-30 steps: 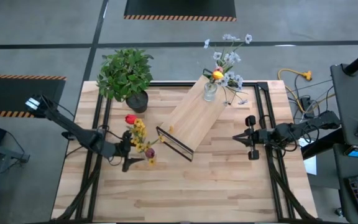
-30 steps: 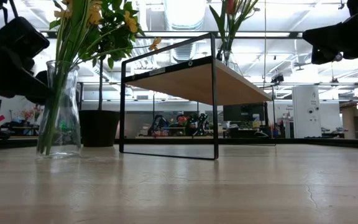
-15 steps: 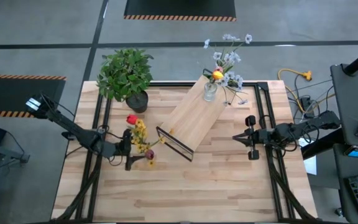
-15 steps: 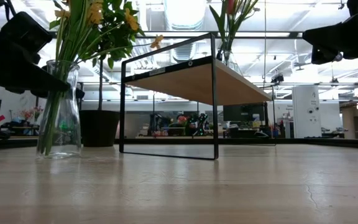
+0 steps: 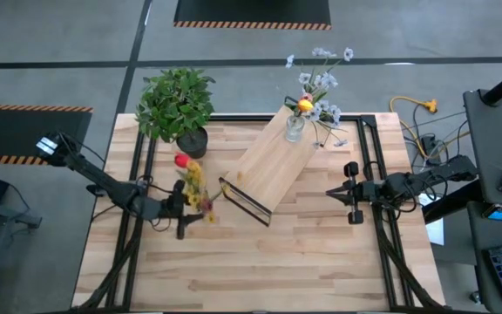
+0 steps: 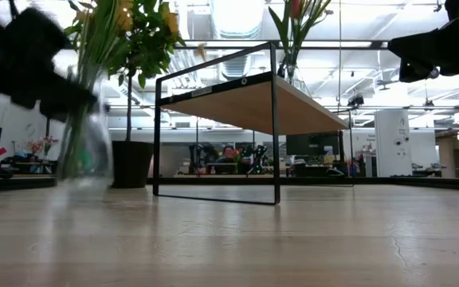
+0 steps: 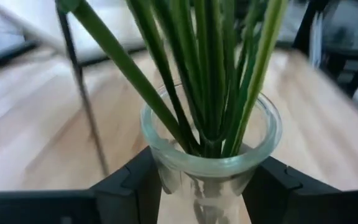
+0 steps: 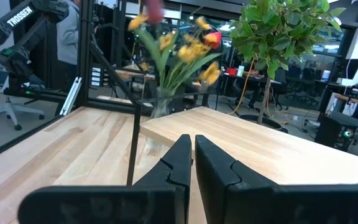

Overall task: Pick and place flowers into a vace then onto a shelf
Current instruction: Put the flower vase on the shelf

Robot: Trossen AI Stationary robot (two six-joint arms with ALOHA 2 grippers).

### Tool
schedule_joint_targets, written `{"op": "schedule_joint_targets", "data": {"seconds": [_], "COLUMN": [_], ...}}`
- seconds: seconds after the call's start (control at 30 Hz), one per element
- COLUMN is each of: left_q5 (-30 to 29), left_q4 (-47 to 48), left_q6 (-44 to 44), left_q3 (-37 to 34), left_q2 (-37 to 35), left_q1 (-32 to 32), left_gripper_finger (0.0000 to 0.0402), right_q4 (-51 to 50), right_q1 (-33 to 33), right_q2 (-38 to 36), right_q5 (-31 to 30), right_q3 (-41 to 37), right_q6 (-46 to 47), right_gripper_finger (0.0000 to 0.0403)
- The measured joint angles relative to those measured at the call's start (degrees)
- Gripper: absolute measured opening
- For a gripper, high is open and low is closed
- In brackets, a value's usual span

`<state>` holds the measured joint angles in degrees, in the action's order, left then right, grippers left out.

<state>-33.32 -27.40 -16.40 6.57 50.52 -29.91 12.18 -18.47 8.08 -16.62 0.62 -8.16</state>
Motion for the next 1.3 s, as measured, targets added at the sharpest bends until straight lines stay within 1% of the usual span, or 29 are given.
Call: {"op": "schedule_joint_targets", "data": {"seconds": [0.1, 0.17, 0.23, 0.3, 0.43, 0.57, 0.67, 1.03, 1.2, 1.3], "left_q5": [-0.05, 0.04, 0.08, 0.17, 0.14, -1.32, -1.96, -1.48, -1.95, -3.12], "left_q4": [-0.13, 2.03, 6.84, 13.67, 26.01, 30.86, 33.95, 34.88, 34.64, 32.45], "left_q6": [1.10, 3.17, 3.79, 3.86, 3.82, 3.89, 3.89, 7.45, 6.16, 3.75], "left_q3": [3.85, 7.64, 12.77, 18.66, 29.92, 40.61, 46.73, 62.09, 64.85, 64.70], "left_q2": [0.05, 0.12, 0.11, 0.23, 2.55, 6.13, 9.71, 26.72, 32.74, 34.07], "left_q1": [0.00, 0.00, -0.02, -0.01, -0.01, 1.32, 3.88, 15.54, 18.21, 19.40], "left_gripper_finger": [0.0157, 0.0157, 0.0157, 0.0157, 0.0157, 0.0157, 0.0157, 0.0157, 0.0157, 0.0157], "right_q4": [0.01, 0.01, 0.01, 0.01, 0.03, 0.05, 0.05, 0.34, 0.44, 0.48], "right_q1": [0.01, -0.01, 0.01, 0.01, 0.01, 0.02, 0.03, 0.01, 0.00, 0.00], "right_q2": [0.00, 0.00, 0.00, 0.00, 0.05, 0.17, 0.17, 0.19, 0.20, 0.20], "right_q5": [0.00, 0.00, 0.00, 0.00, 0.00, 0.00, 0.01, 0.00, 0.02, 0.02], "right_q3": [0.00, 0.00, 0.00, 0.00, 0.00, 0.00, 0.00, 0.00, 0.00, 0.00], "right_q6": [0.00, 0.00, 0.01, 0.01, 0.02, 0.33, 0.09, -1.25, -1.25, -1.26], "right_gripper_finger": [0.0013, 0.0013, 0.0013, 0.0013, 0.0013, 0.0013, 0.0013, 0.0013, 0.0013, 0.0013]}}
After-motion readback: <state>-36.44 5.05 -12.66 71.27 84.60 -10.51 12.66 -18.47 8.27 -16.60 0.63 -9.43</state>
